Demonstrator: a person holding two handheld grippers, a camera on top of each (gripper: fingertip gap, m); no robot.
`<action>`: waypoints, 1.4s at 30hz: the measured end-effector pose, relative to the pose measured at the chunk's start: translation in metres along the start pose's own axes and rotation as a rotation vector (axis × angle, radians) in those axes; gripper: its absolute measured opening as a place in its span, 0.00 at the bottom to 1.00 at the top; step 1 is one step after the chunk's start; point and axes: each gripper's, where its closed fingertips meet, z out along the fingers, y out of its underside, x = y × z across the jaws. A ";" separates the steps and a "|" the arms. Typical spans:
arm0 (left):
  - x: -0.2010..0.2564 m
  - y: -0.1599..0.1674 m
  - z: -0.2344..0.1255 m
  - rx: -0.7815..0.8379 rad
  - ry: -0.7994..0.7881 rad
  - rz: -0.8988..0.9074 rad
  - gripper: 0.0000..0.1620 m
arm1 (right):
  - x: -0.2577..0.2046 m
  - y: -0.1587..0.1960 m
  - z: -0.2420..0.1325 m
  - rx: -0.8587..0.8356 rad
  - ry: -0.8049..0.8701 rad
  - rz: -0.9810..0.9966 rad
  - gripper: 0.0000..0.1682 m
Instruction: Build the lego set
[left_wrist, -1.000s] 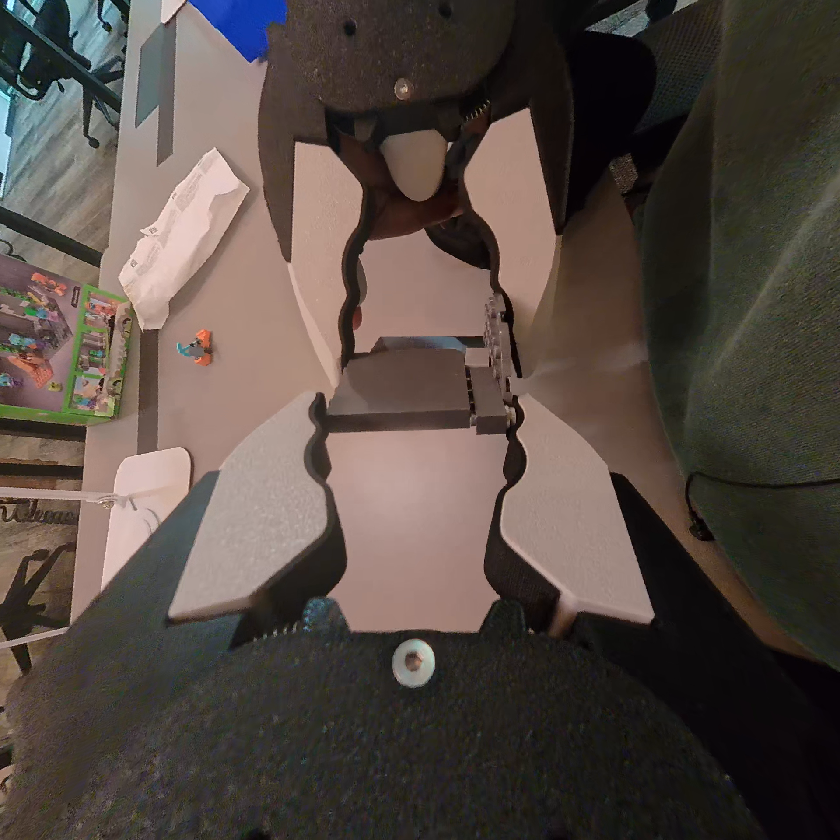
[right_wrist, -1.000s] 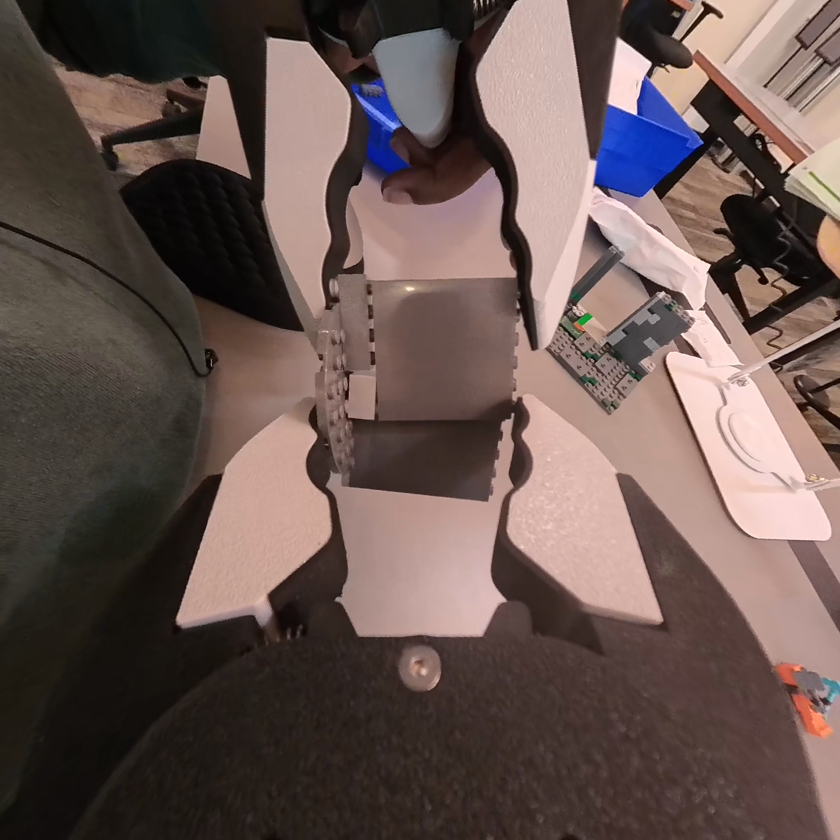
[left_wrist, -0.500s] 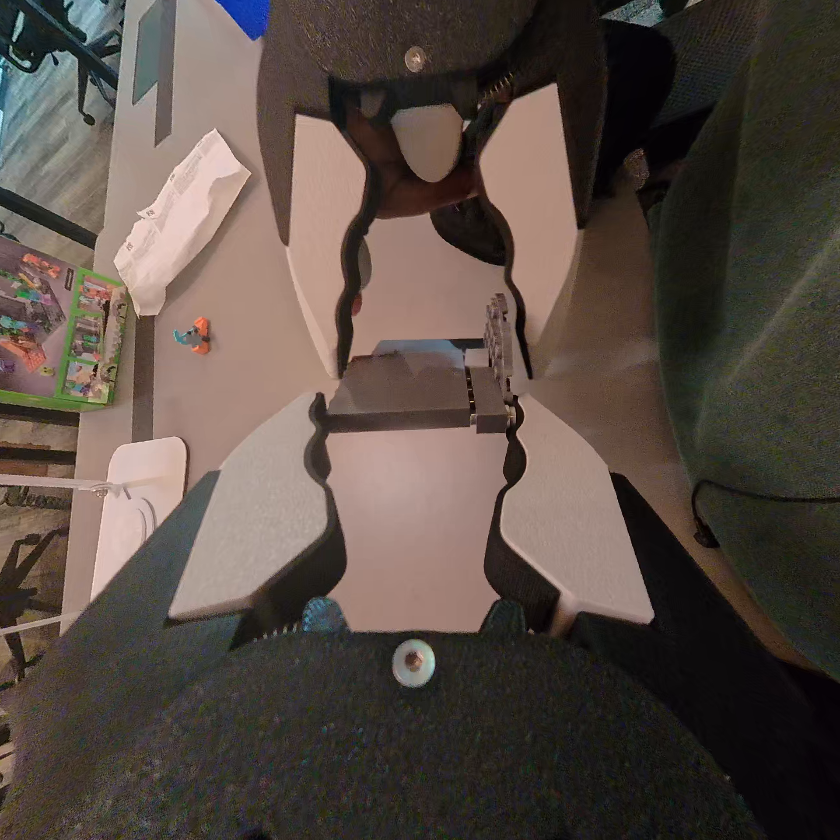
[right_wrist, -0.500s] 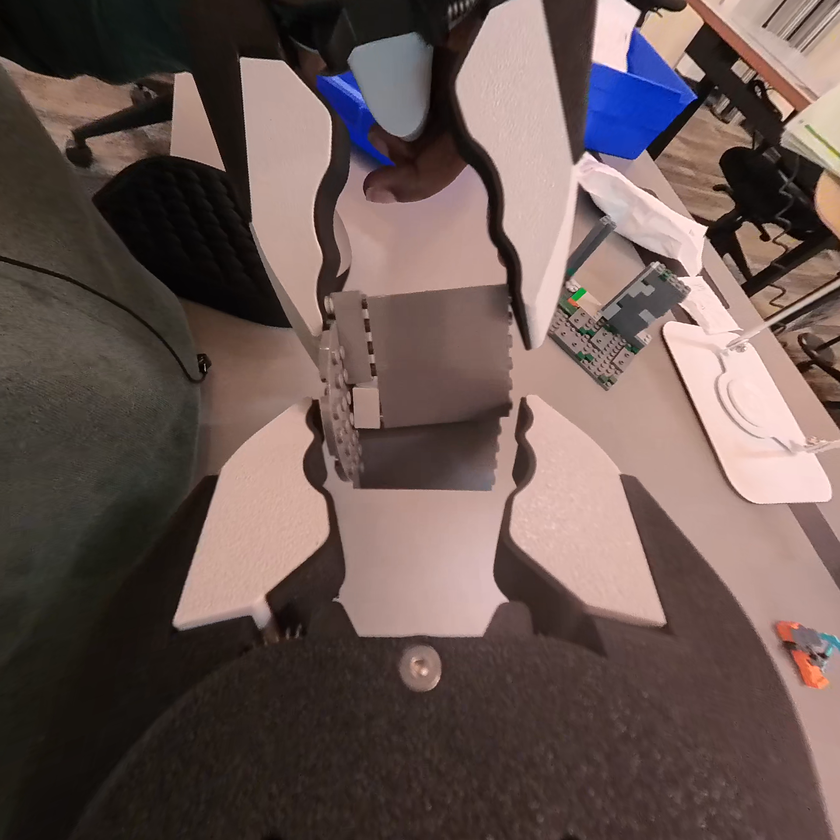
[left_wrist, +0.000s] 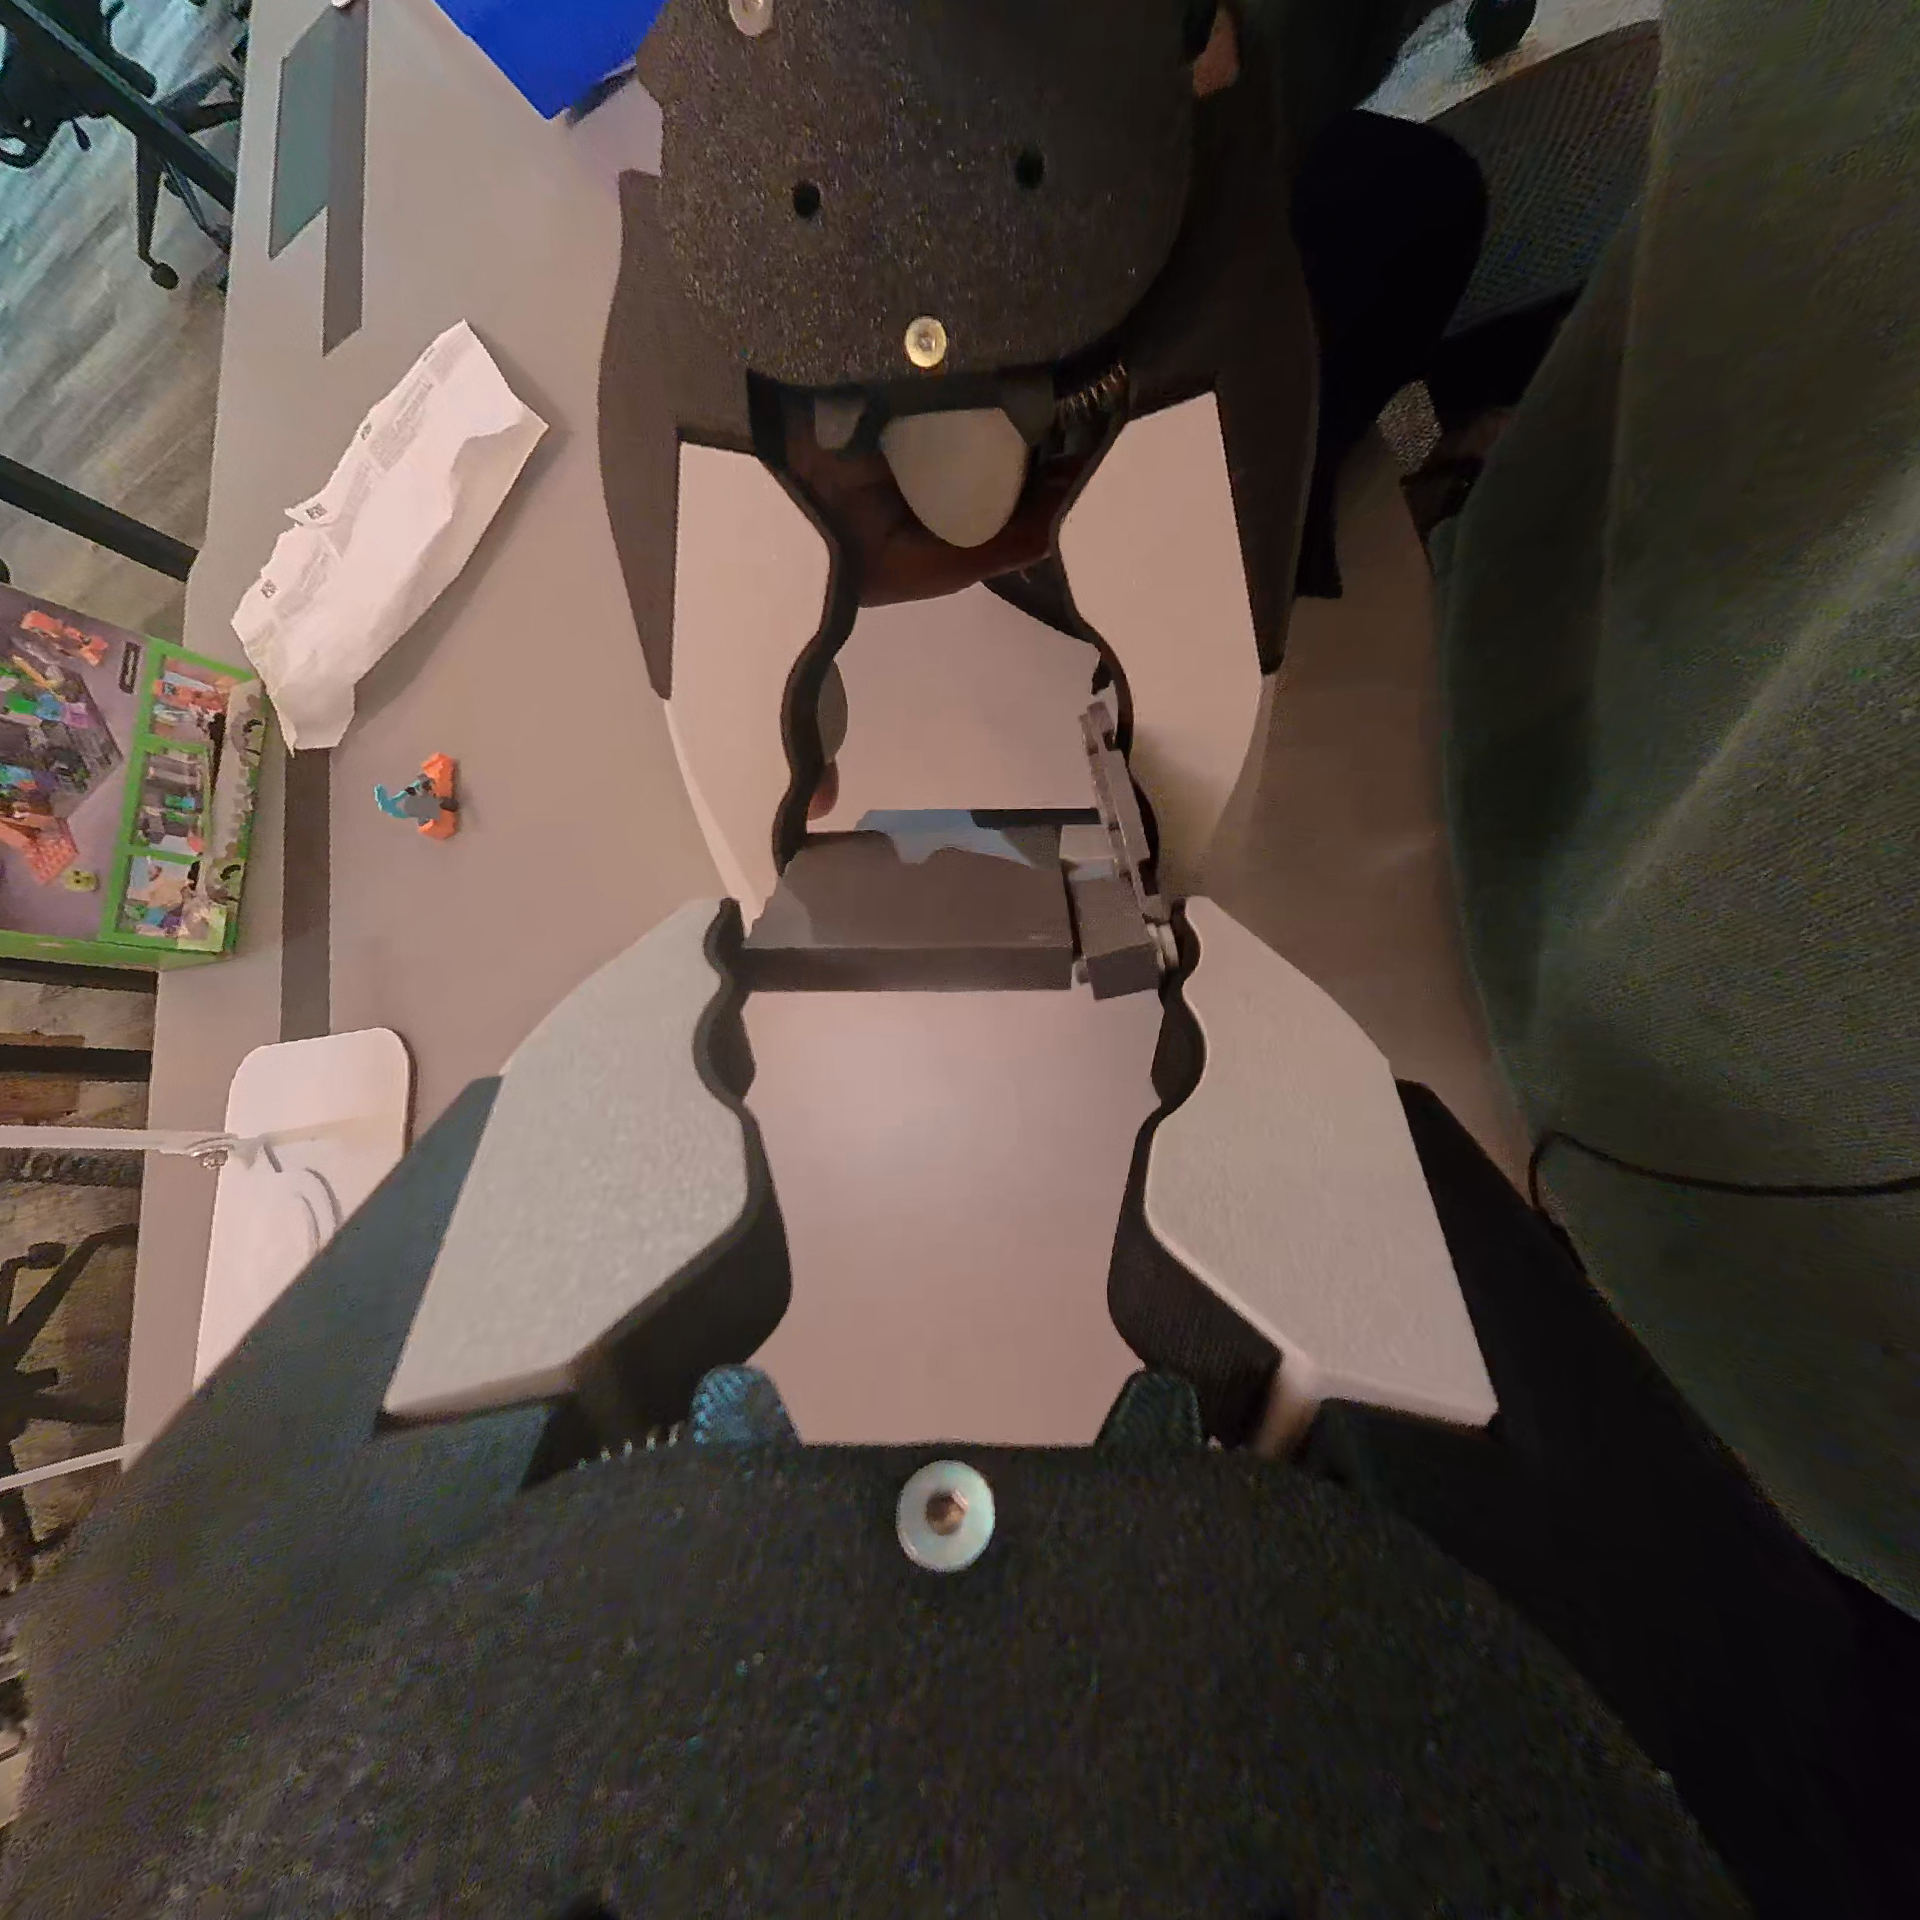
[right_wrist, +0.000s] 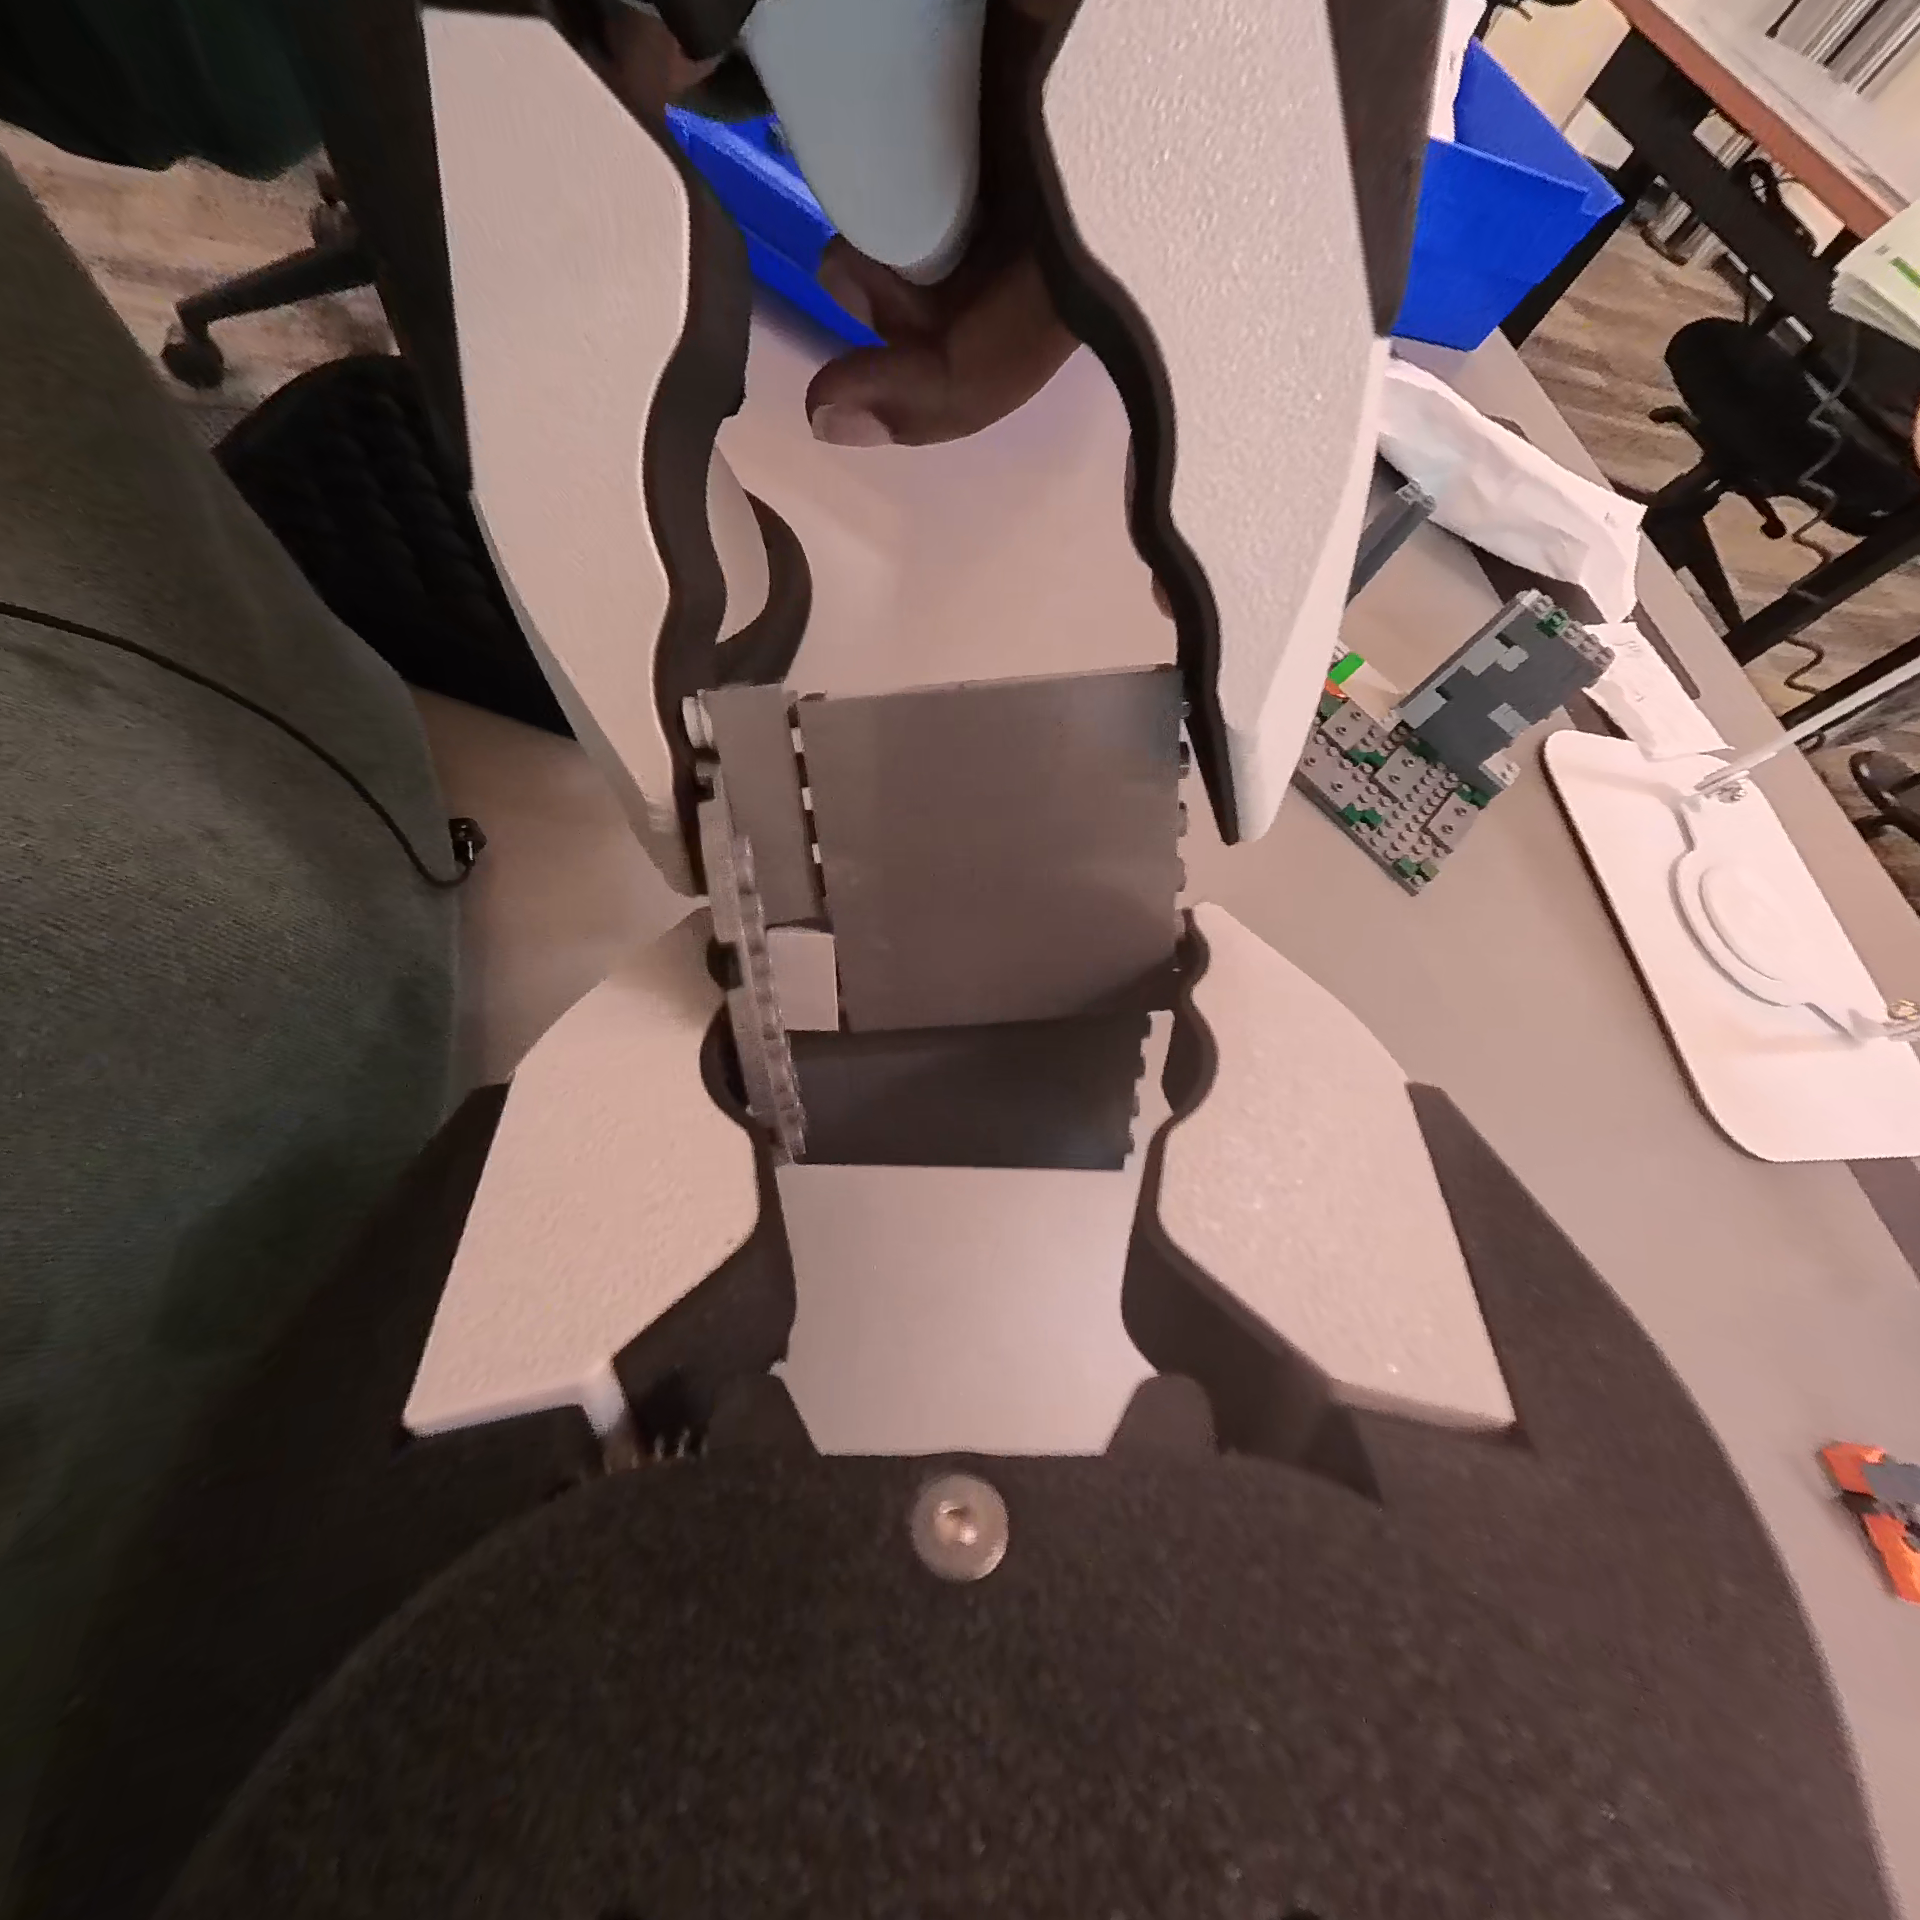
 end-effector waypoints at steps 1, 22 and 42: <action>0.001 -0.001 0.000 0.001 0.002 0.001 0.47 | -0.001 0.000 0.000 0.008 -0.001 0.001 0.46; 0.011 -0.023 -0.009 0.069 -0.063 0.036 0.47 | -0.012 -0.018 -0.015 0.164 0.022 -0.084 0.46; 0.016 -0.032 -0.010 0.164 -0.119 0.032 0.47 | -0.019 -0.020 -0.020 0.200 -0.017 -0.119 0.46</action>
